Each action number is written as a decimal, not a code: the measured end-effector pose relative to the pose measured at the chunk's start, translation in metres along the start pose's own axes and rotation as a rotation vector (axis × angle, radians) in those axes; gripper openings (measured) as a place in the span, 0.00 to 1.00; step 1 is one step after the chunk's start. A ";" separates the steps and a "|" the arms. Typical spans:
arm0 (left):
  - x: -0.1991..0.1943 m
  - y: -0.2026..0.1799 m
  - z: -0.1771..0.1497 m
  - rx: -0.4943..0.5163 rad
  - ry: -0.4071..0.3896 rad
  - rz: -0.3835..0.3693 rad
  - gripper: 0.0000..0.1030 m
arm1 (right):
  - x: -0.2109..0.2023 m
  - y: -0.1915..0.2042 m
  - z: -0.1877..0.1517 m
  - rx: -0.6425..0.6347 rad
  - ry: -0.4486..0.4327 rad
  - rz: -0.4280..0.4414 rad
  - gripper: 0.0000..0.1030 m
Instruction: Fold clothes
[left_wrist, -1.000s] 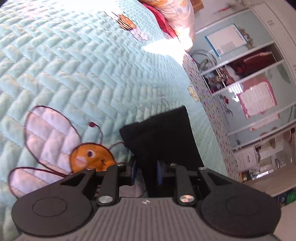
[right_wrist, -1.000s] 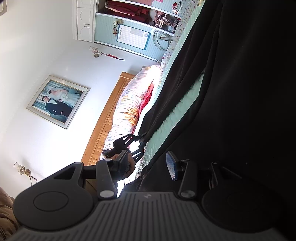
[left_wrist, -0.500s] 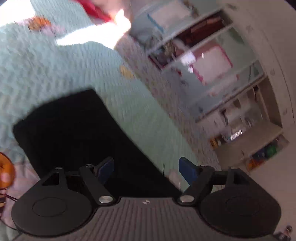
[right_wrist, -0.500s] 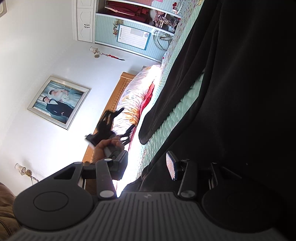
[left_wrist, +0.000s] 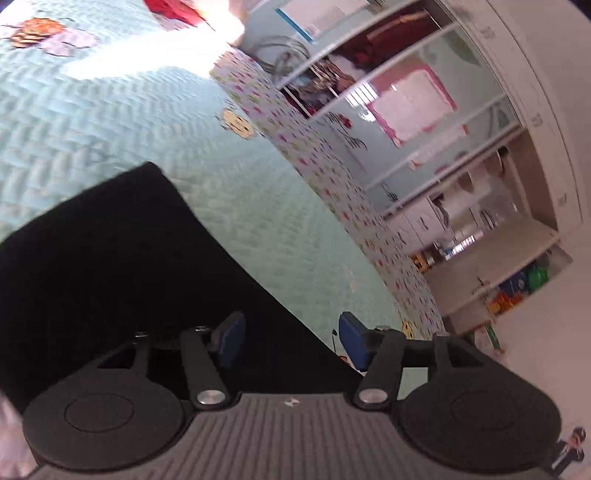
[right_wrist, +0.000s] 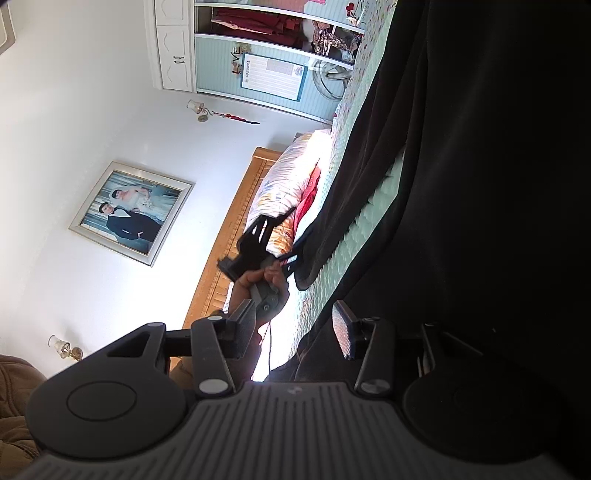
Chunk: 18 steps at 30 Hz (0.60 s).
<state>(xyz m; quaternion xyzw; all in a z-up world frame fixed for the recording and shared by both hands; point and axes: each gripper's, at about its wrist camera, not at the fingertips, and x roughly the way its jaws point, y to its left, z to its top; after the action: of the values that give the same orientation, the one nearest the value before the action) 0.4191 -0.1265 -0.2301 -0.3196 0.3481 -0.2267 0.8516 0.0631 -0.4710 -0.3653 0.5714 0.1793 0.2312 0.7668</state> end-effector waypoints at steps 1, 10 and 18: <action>0.013 -0.002 0.002 0.034 0.018 0.007 0.58 | 0.000 -0.001 0.000 0.002 -0.001 0.003 0.47; 0.025 0.005 0.021 0.116 -0.190 0.363 0.27 | -0.003 -0.005 0.001 0.018 -0.002 0.045 0.49; 0.061 -0.105 -0.098 0.426 0.182 -0.146 0.60 | -0.007 -0.007 0.001 0.031 -0.006 0.074 0.52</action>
<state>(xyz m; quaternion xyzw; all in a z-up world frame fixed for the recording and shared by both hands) 0.3695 -0.2745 -0.2386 -0.1352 0.3436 -0.3840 0.8463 0.0591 -0.4772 -0.3722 0.5901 0.1595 0.2549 0.7492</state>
